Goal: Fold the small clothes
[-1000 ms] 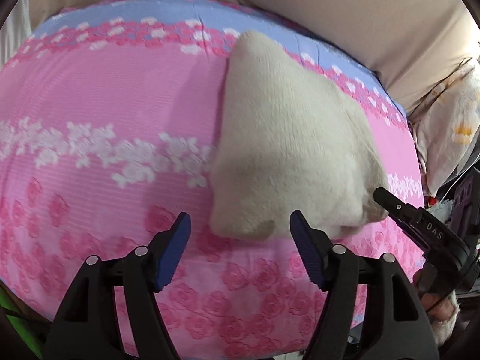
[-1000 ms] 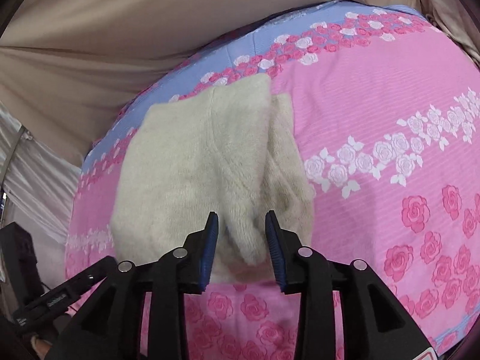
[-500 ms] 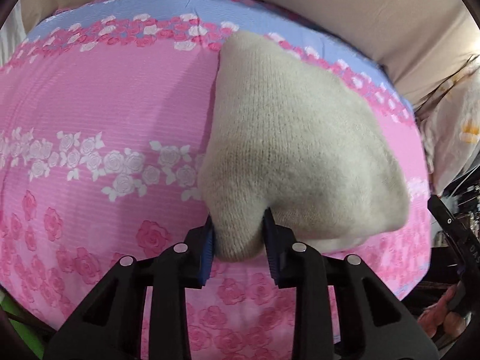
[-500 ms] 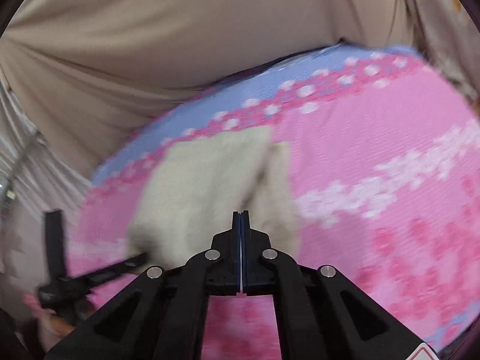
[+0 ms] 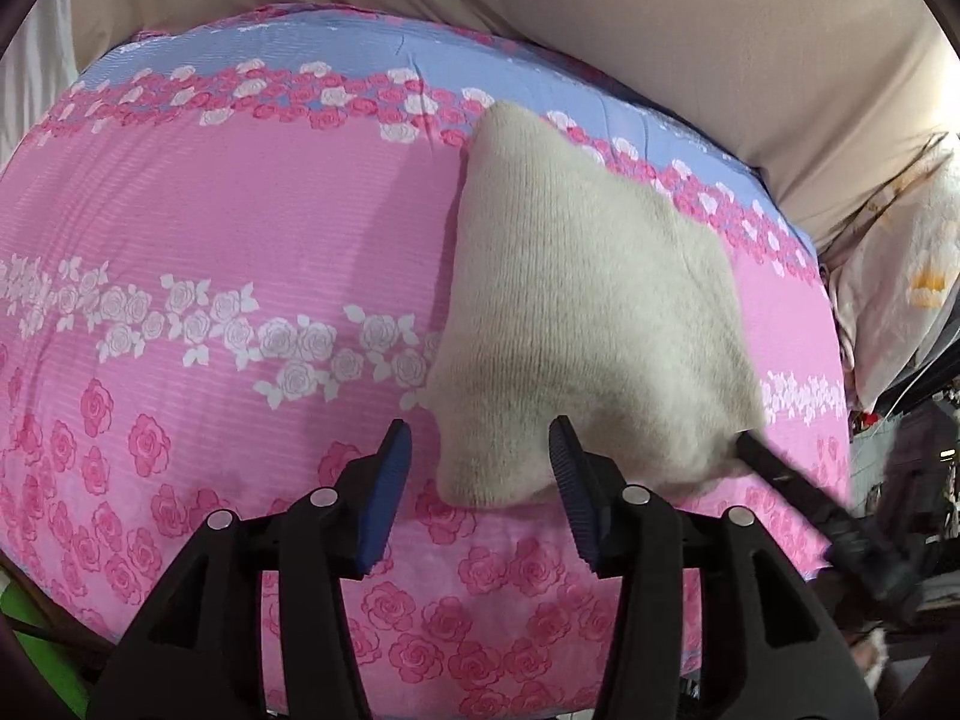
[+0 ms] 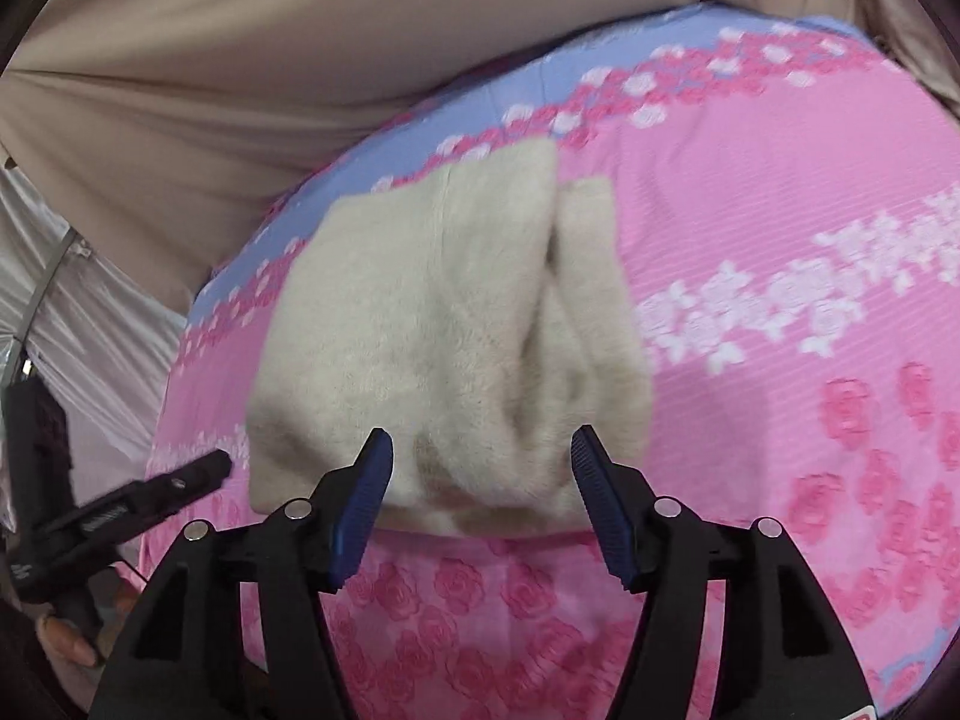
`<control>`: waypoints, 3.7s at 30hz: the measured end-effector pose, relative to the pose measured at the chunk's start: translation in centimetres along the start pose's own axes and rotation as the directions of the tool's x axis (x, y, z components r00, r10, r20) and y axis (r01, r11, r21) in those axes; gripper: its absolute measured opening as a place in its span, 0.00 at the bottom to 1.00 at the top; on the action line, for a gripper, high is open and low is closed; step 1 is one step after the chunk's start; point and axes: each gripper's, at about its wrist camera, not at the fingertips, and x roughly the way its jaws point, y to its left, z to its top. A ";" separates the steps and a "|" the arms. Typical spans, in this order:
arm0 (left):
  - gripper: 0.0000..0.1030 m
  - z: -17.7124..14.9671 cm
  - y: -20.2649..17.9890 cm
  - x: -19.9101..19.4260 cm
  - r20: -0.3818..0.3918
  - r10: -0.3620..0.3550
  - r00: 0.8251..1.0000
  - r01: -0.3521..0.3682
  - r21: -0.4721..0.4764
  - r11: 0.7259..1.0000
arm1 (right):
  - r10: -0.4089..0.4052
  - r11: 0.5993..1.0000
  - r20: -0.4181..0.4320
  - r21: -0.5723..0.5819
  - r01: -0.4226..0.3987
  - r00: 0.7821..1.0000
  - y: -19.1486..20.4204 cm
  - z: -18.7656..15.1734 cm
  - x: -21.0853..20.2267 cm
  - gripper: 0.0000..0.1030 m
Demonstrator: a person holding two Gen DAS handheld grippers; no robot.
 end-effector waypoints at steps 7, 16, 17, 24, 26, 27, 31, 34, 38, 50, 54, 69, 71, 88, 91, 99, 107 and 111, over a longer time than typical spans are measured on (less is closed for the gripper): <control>0.51 1.7 -1.1 0.1 0.045 0.068 0.997 -0.069 0.015 0.998 | -0.090 0.983 0.174 -0.142 0.116 0.981 2.1 1.1 -7.8 0.03; 0.53 0.9 -2.4 4.5 0.026 0.178 0.984 -0.179 0.100 0.979 | -0.111 0.991 0.066 -0.065 0.116 0.992 -2.4 -2.6 -5.1 0.18; 0.53 1.1 -2.2 4.2 0.017 0.166 0.986 -0.166 0.088 0.982 | -0.095 0.988 0.081 -0.112 0.104 0.992 -1.7 -2.4 -5.6 0.24; 0.55 3.7 -2.1 2.0 0.026 0.087 0.996 -0.087 0.039 0.995 | -0.024 0.812 -0.002 -0.583 0.018 1.000 1.0 -0.9 -4.2 0.57; 0.58 4.1 -2.5 2.2 0.029 0.101 0.994 -0.102 0.053 0.993 | -0.004 0.744 -0.075 -0.666 -0.048 0.997 0.8 0.2 -3.5 0.63; 0.58 4.2 -2.7 2.5 0.024 0.105 0.994 -0.107 0.061 0.992 | 0.008 0.706 -0.131 -0.701 -0.098 0.991 0.7 1.1 -2.8 0.64; 0.58 3.6 -3.1 3.9 -0.010 0.134 0.991 -0.133 0.070 0.989 | 0.061 0.635 -0.307 -0.722 -0.275 0.950 0.9 3.6 -0.4 0.66; 0.59 2.8 -3.2 4.7 -0.020 0.162 0.987 -0.160 0.066 0.985 | 0.114 0.621 -0.438 -0.669 -0.408 0.892 1.2 4.5 2.0 0.72; 0.63 2.6 -3.3 4.8 -0.008 0.198 0.980 -0.198 0.057 0.979 | 0.187 0.624 -0.590 -0.546 -0.559 0.785 0.8 5.2 3.8 0.73; 0.66 2.1 -3.4 4.9 0.003 0.234 0.972 -0.234 0.029 0.972 | 0.235 0.690 -0.579 -0.466 -0.553 0.781 -2.3 6.8 3.3 0.61; 0.66 1.9 -3.7 4.8 0.011 0.259 0.966 -0.260 0.036 0.965 | 0.299 0.582 -0.686 -0.420 -0.696 0.663 0.4 4.8 3.7 0.63; 0.77 1.2 -3.5 5.7 0.031 0.298 0.954 -0.298 -0.001 0.954 | 0.036 0.719 -0.547 -0.567 -0.402 0.836 -6.6 5.4 -1.5 0.32; 0.76 1.2 -3.5 5.6 0.034 0.294 0.955 -0.294 -0.004 0.956 | 0.140 0.789 -0.409 -0.504 -0.351 0.902 -6.9 6.2 -4.0 0.35; 0.76 0.9 -4.4 4.6 0.127 0.303 0.945 -0.320 0.154 0.935 | -0.137 0.952 0.068 -0.266 0.150 0.988 0.8 2.9 -2.9 0.00; 0.77 0.8 -4.1 5.1 0.121 0.304 0.945 -0.320 0.155 0.934 | -0.211 0.939 -0.003 -0.277 0.202 0.978 0.2 2.8 0.3 0.00; 0.76 0.8 -4.6 3.9 0.135 0.284 0.949 -0.303 0.149 0.941 | -0.205 0.939 0.108 -0.259 0.226 0.973 4.1 4.8 -2.7 0.01; 0.76 0.3 -4.8 3.0 0.137 0.298 0.945 -0.317 0.145 0.937 | -0.220 0.942 0.047 -0.249 0.225 0.974 3.2 3.5 -0.6 0.02; 0.76 0.2 -4.5 2.7 0.126 0.301 0.945 -0.316 0.123 0.941 | -0.195 0.936 0.131 -0.271 0.224 0.972 4.3 2.0 -4.5 0.07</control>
